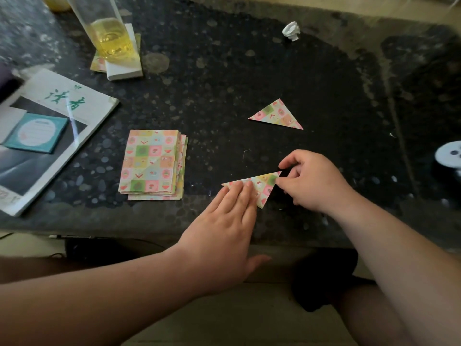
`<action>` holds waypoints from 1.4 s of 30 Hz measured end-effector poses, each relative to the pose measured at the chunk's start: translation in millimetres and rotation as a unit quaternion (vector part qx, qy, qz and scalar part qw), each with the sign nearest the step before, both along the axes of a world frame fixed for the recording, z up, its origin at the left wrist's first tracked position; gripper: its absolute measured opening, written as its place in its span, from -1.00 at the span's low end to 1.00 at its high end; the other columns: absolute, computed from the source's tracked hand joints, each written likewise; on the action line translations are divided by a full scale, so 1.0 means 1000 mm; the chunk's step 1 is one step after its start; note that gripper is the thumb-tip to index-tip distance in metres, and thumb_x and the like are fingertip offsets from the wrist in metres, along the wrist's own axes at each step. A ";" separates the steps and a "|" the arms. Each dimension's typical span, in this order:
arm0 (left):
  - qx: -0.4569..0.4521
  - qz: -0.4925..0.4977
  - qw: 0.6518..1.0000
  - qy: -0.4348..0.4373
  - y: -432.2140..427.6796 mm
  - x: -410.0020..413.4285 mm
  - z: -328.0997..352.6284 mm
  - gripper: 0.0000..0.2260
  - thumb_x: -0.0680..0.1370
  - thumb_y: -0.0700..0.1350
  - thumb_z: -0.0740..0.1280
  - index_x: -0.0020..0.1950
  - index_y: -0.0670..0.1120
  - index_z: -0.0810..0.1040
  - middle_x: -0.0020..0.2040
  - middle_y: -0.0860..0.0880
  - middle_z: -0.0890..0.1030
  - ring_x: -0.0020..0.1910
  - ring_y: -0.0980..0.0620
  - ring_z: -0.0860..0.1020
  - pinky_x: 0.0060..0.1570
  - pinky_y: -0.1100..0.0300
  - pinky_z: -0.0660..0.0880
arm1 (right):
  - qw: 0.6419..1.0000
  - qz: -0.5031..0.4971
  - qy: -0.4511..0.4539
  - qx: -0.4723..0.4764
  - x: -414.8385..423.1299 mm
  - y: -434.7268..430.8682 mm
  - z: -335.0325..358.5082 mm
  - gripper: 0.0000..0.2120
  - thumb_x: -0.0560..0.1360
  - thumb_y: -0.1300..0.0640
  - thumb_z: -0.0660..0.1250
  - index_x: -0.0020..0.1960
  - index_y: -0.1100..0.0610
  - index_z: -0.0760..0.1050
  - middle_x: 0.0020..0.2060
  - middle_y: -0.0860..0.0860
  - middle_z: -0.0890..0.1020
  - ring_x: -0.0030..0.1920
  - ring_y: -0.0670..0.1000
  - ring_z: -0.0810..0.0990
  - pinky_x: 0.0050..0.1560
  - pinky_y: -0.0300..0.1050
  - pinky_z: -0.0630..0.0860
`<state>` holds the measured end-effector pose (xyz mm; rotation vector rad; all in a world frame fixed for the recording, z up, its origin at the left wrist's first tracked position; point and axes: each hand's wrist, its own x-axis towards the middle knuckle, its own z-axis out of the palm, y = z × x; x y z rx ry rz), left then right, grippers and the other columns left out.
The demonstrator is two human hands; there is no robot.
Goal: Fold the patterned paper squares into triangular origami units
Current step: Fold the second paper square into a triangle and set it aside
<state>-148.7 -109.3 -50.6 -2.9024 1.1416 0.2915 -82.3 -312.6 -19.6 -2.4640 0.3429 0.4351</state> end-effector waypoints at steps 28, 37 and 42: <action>0.015 0.039 0.994 0.097 -0.019 0.013 0.019 -0.03 0.53 0.47 0.11 0.65 -0.06 -0.29 0.61 -0.24 -0.35 0.60 -0.21 -0.34 0.59 -0.08 -0.23 | 0.940 0.257 0.105 -0.197 -0.041 0.038 0.034 -0.20 0.59 0.05 0.22 0.63 -0.30 -0.19 0.06 -0.06 0.59 -0.11 -0.04 0.56 -0.08 -0.03 0.66; 0.036 0.027 0.994 0.095 -0.018 0.012 0.018 -0.02 0.50 0.53 0.03 0.61 -0.01 -0.38 0.59 -0.25 -0.39 0.59 -0.22 -0.37 0.60 -0.12 -0.21 | 0.939 0.155 0.180 -0.247 -0.028 0.027 0.042 -0.12 0.52 0.08 0.24 0.64 -0.25 -0.22 -0.01 -0.07 0.58 -0.17 -0.05 0.61 -0.14 -0.02 0.68; 0.012 0.032 0.996 0.087 -0.015 0.011 0.014 -0.01 0.48 0.56 0.01 0.63 0.00 -0.33 0.63 -0.15 -0.34 0.59 -0.20 -0.36 0.59 -0.11 -0.24 | 0.931 0.149 0.173 -0.285 -0.023 0.033 0.035 -0.21 0.55 0.05 0.25 0.65 -0.24 -0.08 0.22 -0.03 0.60 -0.06 -0.03 0.66 -0.10 -0.05 0.66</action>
